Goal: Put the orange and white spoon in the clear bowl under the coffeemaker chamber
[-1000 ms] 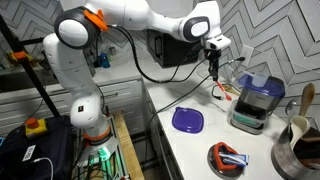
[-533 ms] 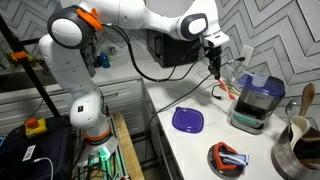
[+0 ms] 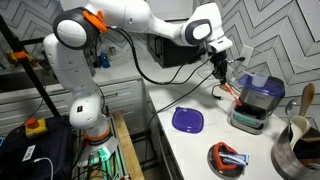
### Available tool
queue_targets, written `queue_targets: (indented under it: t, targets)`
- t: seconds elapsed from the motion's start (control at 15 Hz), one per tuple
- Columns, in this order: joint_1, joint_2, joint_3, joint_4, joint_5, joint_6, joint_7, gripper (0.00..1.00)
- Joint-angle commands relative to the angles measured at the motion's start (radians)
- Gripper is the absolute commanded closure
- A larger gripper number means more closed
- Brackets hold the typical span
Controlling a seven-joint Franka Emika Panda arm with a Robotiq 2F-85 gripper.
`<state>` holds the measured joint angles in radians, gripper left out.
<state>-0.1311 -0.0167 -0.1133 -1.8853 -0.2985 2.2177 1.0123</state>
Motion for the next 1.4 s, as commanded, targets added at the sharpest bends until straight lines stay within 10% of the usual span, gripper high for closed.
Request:
queue_targets:
  t: [0.0, 1.33]
  targets:
    - [-0.004, 0.05, -0.009, 0.011, -0.019, 0.03, 0.017, 0.96]
    - [0.026, 0.182, -0.06, 0.04, -0.218, 0.162, 0.105, 0.96]
